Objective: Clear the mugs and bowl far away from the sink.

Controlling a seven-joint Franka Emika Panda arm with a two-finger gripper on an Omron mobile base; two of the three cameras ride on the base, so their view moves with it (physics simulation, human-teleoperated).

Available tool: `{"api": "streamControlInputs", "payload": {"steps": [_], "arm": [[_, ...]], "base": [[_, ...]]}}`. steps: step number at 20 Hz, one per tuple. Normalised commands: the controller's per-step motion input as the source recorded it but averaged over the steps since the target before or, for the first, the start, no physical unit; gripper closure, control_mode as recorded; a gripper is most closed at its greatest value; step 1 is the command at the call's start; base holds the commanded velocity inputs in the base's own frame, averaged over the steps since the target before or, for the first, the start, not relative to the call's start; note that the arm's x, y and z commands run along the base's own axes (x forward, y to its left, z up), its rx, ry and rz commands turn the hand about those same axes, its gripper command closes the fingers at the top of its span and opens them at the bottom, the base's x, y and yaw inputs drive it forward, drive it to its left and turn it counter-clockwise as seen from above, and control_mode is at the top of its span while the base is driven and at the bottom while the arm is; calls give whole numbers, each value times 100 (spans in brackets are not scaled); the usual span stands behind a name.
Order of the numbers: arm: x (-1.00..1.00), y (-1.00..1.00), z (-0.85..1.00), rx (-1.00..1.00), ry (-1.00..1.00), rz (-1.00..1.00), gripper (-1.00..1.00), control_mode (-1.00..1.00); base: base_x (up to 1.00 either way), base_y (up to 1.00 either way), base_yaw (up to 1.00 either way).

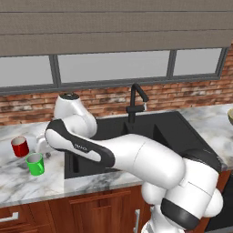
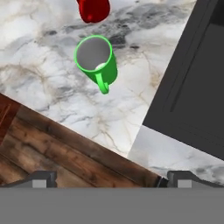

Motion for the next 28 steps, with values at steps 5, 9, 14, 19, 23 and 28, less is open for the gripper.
{"api": "streamControlInputs", "payload": {"steps": [5,9,14,19,23,28], "arm": [[0,19,-28,-5,0,5,-100,-100],[0,0,-24,-4,0,8,-100,-100],[0,9,-27,-3,-1,4,-100,-100],[0,12,-25,1,-4,0,-100,-100],[0,9,-26,0,-10,0,-100,-100],[0,1,-22,0,-12,0,-100,-100]], "base": [[0,0,0],[0,0,0],[0,0,0],[0,0,0],[0,0,0],[0,0,0]]}}
